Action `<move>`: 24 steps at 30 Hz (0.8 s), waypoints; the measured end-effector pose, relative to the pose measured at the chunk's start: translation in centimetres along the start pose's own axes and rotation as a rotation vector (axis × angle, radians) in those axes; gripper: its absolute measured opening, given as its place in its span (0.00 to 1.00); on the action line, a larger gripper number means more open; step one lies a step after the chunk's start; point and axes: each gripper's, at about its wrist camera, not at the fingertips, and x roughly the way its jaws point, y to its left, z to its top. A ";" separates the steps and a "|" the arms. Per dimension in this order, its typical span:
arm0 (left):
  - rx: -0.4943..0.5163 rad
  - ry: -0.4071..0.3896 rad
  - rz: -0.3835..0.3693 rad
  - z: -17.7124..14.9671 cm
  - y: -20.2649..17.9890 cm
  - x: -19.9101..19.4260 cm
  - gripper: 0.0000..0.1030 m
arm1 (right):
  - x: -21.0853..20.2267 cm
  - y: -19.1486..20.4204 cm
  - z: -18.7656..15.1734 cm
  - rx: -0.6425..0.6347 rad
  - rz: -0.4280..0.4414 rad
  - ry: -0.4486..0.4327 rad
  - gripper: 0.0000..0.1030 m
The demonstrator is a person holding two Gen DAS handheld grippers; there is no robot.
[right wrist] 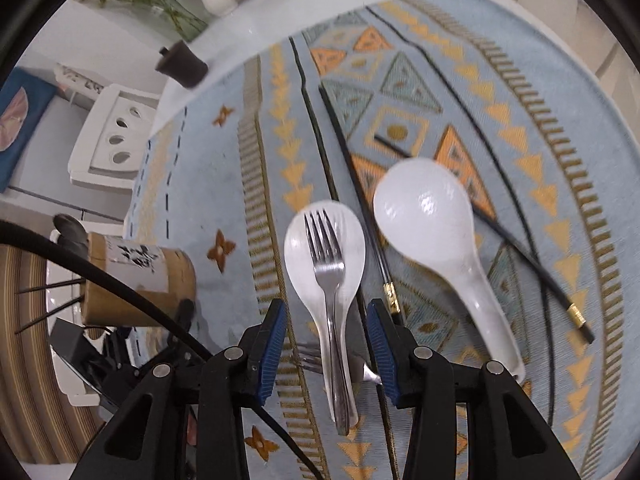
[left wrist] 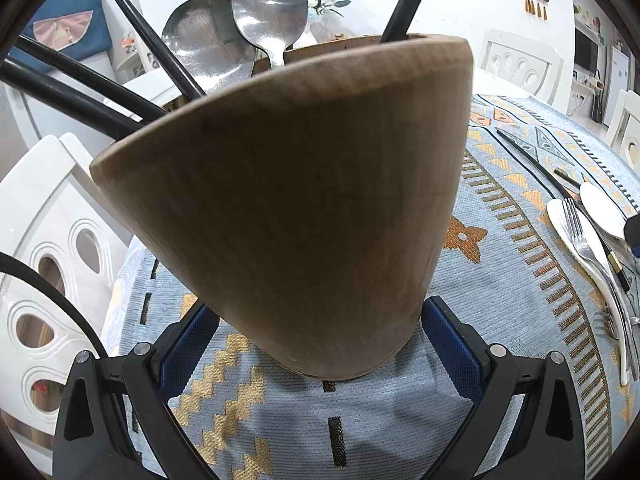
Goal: Organize utensils
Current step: 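Move the right gripper back down to the silver fork in the pile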
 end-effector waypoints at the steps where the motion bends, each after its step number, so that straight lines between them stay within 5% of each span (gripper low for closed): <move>1: 0.000 0.000 -0.001 0.0 0.0 0.0 0.99 | 0.2 0.2 0.0 -0.005 0.001 0.007 0.40; 13: 0.000 0.000 0.000 0.0 0.0 0.0 0.99 | 2.4 2.3 0.5 -0.070 -0.006 0.050 0.40; 24: 0.000 0.000 0.000 0.0 0.0 0.0 0.99 | 4.1 3.4 1.7 -0.131 -0.105 0.033 0.40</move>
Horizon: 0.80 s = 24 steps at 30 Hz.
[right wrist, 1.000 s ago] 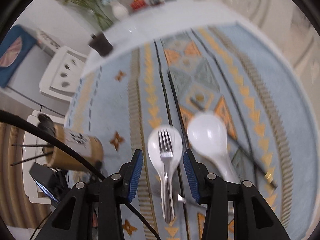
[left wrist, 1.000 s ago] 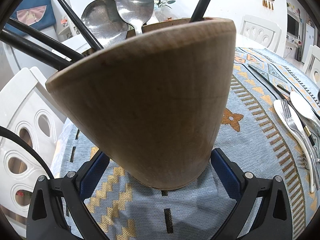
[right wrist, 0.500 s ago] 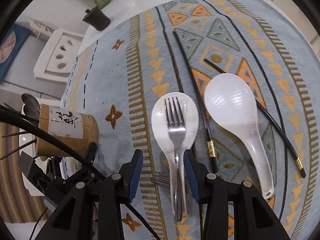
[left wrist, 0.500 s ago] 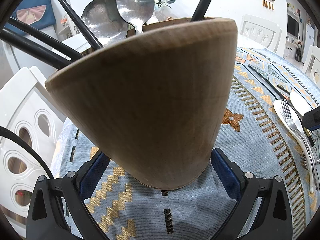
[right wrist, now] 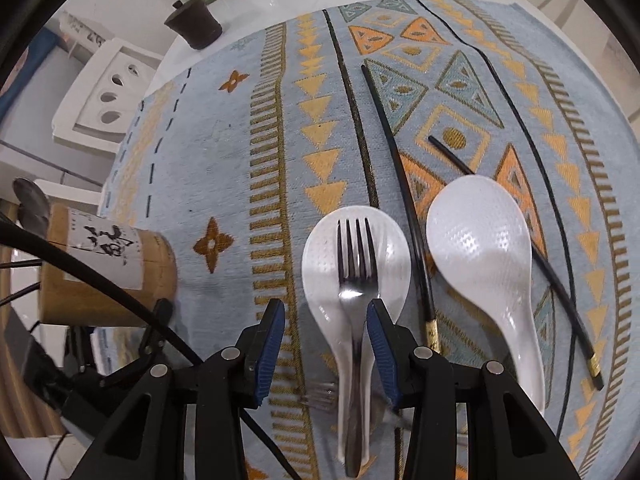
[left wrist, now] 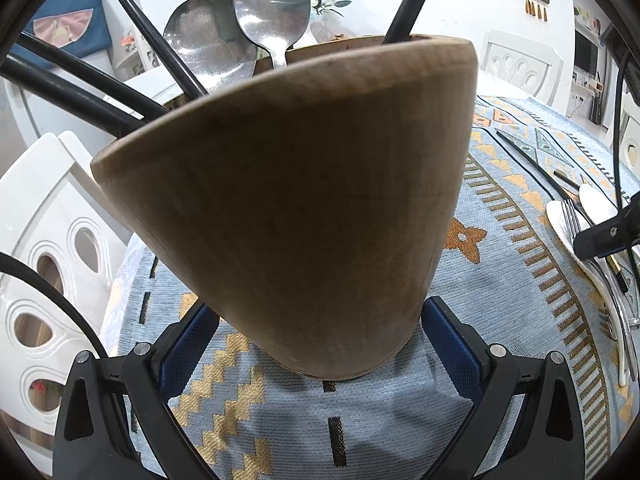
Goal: Organize utensils
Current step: 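Move the right gripper back down to the silver fork in the pile, then close the right gripper on the silver fork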
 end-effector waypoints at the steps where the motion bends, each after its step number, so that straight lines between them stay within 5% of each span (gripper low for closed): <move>1: 0.000 0.000 0.000 0.0 0.0 0.0 0.99 | 0.2 -0.1 0.0 0.001 0.001 0.004 0.40; 11: 0.000 0.000 0.000 0.0 0.1 0.0 0.99 | 0.7 -1.1 0.3 0.029 0.016 -0.025 0.44; 17: 0.000 0.000 0.000 0.0 0.1 0.0 0.99 | 1.1 0.5 0.2 -0.050 -0.047 -0.055 0.48; 19: 0.000 0.000 0.000 0.0 0.1 0.0 0.99 | 1.0 0.8 -0.2 -0.086 -0.075 -0.073 0.41; 21: 0.000 0.000 -0.001 0.0 0.1 0.0 0.99 | 0.9 0.4 -0.4 -0.092 0.005 -0.074 0.19; 24: 0.000 0.000 0.000 0.0 0.1 0.1 0.99 | 0.4 0.0 -0.7 -0.086 0.062 -0.075 0.13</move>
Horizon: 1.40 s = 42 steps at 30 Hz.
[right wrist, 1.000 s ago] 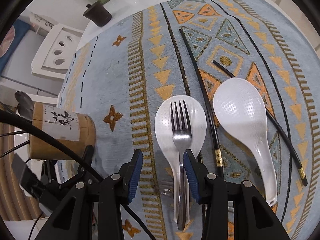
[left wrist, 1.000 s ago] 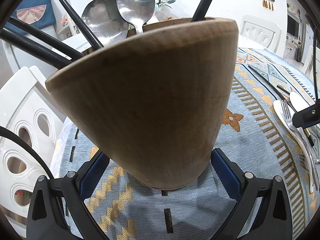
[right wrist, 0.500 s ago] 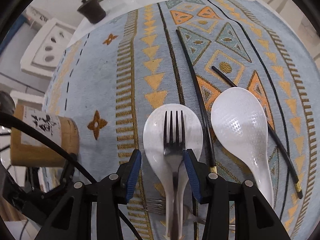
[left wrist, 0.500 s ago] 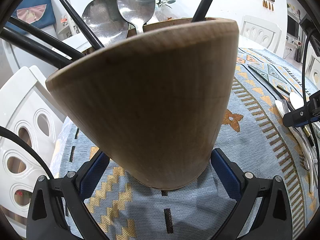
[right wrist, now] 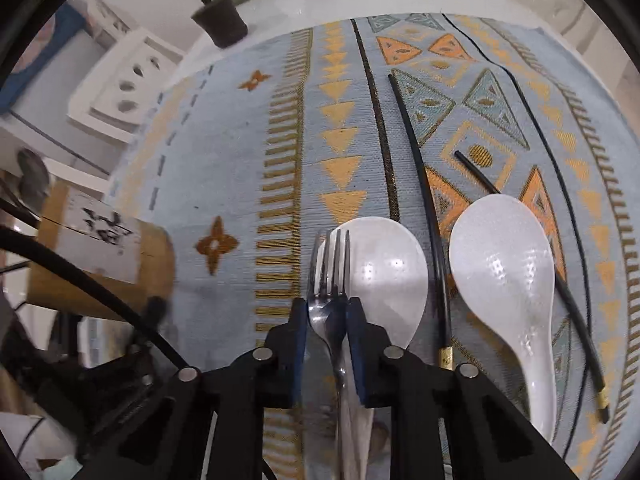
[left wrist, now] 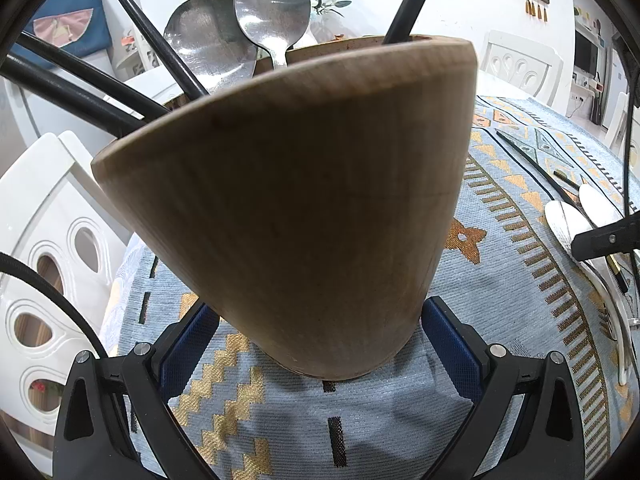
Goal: Organize utensils
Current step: 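Close the right gripper on the silver fork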
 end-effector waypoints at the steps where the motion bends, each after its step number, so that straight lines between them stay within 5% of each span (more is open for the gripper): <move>1: 0.000 0.000 0.000 0.0 0.0 0.0 0.99 | -0.1 0.1 -0.1 -0.005 0.010 0.004 0.12; 5: 0.000 0.000 0.000 0.0 -0.1 0.0 0.99 | -0.6 0.6 -0.7 -0.026 0.076 0.017 0.12; 10: 0.000 0.000 0.000 0.0 0.0 0.0 0.99 | -0.4 0.9 -0.9 -0.024 -0.006 0.058 0.12; 13: 0.000 0.000 0.000 0.0 0.0 0.0 0.99 | -0.5 0.5 -0.4 -0.009 -0.028 0.066 0.18; 17: -0.001 0.000 -0.001 0.0 -0.1 0.0 0.99 | -0.7 0.5 0.0 -0.004 -0.023 0.048 0.40; 25: -0.001 0.001 -0.002 0.0 -0.2 0.0 0.99 | 0.8 1.1 0.6 -0.044 -0.139 0.030 0.41; 29: -0.001 0.001 -0.001 0.0 -0.2 0.0 0.99 | 1.3 2.5 1.0 -0.127 -0.123 0.030 0.19; 33: -0.001 0.001 -0.001 0.0 -0.2 0.0 0.99 | 0.7 3.4 0.9 -0.176 -0.025 0.034 0.08; 42: -0.001 0.001 -0.001 -0.1 -0.4 0.0 0.99 | 1.3 3.7 0.1 -0.175 -0.022 0.073 0.08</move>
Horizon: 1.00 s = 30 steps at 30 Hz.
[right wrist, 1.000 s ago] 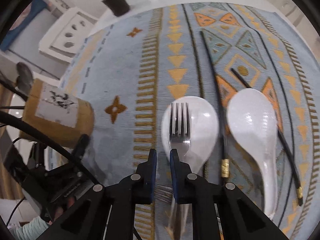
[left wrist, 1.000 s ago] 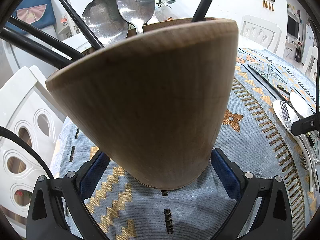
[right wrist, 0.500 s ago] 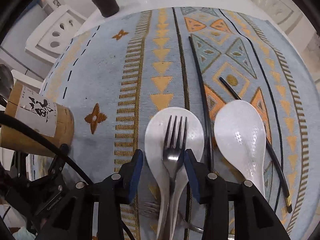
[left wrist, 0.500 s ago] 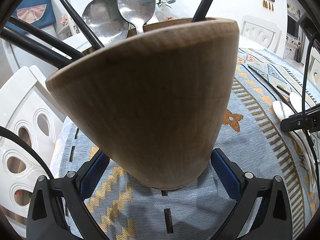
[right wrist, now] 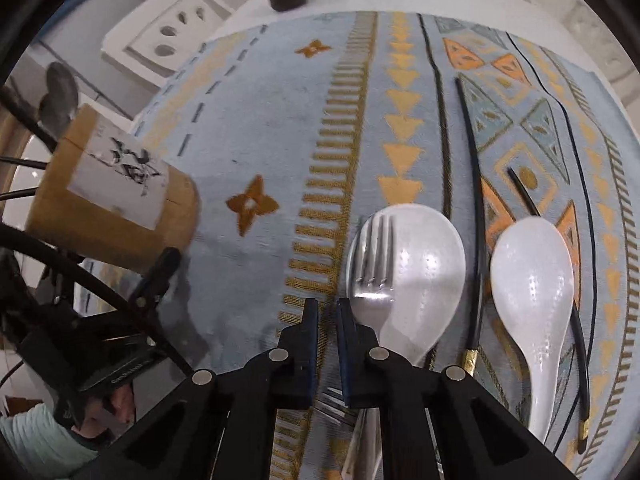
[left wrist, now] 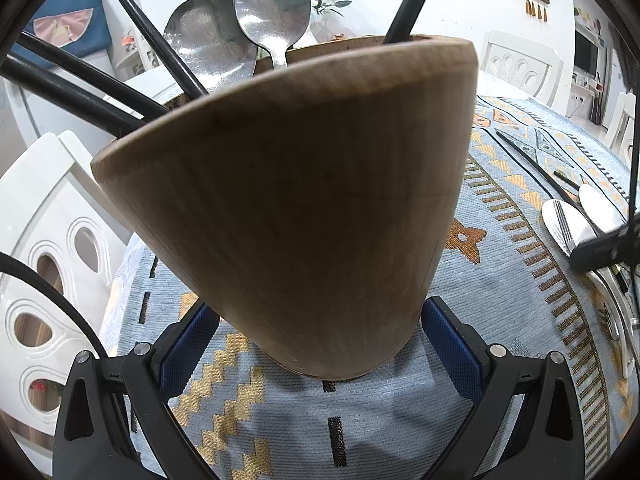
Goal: Organize utensils
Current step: 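Close the right gripper on the silver fork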
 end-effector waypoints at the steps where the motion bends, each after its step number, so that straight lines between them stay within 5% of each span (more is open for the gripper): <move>1: 0.000 0.000 0.000 0.0 0.0 0.0 0.99 | -0.4 -0.2 0.0 0.010 0.001 -0.010 0.08; 5: 0.000 0.000 0.000 0.0 0.0 0.0 0.99 | -1.8 -1.2 0.5 0.041 -0.024 -0.035 0.16; 8: 0.000 0.000 0.000 0.0 0.0 0.0 0.99 | -1.6 -2.3 0.6 0.058 -0.059 -0.029 0.42; 12: 0.000 0.000 0.000 0.0 0.0 0.1 0.99 | -0.1 -2.0 0.5 0.046 -0.086 -0.022 0.44; 14: 0.000 0.000 0.000 0.0 0.1 0.1 0.99 | 0.3 -0.8 0.3 -0.020 -0.129 -0.031 0.40; 17: 0.000 0.000 0.000 0.0 0.0 0.0 0.99 | 0.8 1.5 0.0 -0.148 -0.237 -0.073 0.18; 21: -0.001 0.000 -0.001 0.0 0.1 0.1 0.99 | -0.8 1.8 0.0 -0.142 -0.124 -0.108 0.05; 30: -0.001 0.000 -0.001 0.0 0.0 0.0 0.99 | -0.9 0.4 0.8 -0.026 0.039 -0.056 0.04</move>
